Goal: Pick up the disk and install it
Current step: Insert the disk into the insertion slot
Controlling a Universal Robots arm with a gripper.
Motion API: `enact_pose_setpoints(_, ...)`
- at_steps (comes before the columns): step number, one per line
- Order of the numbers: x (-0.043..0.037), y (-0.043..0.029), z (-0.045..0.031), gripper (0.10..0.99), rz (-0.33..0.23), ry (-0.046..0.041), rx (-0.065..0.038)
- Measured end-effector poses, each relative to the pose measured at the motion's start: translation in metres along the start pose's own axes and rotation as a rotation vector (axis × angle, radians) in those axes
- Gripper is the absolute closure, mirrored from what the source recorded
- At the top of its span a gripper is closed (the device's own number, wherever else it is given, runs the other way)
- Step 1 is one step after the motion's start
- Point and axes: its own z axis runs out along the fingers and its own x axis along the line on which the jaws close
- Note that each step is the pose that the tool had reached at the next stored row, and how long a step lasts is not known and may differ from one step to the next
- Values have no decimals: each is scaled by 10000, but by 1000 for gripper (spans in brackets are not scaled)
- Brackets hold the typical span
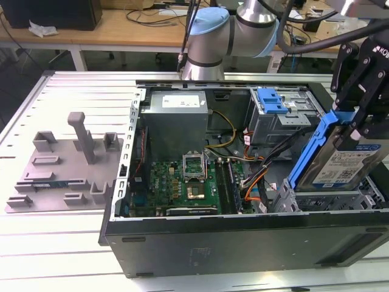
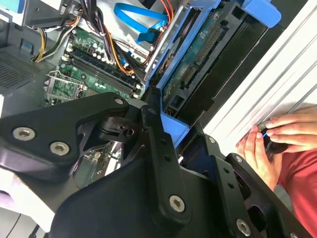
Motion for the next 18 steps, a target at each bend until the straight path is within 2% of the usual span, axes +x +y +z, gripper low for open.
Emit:
enact_pose_setpoints(8,3,-2,117,718,0,-1,0)
enact_pose_setpoints(10,4,-3,180,718,0,-1,0)
enact_pose_setpoints(18,8,-6,345,718,-1,-1,13)
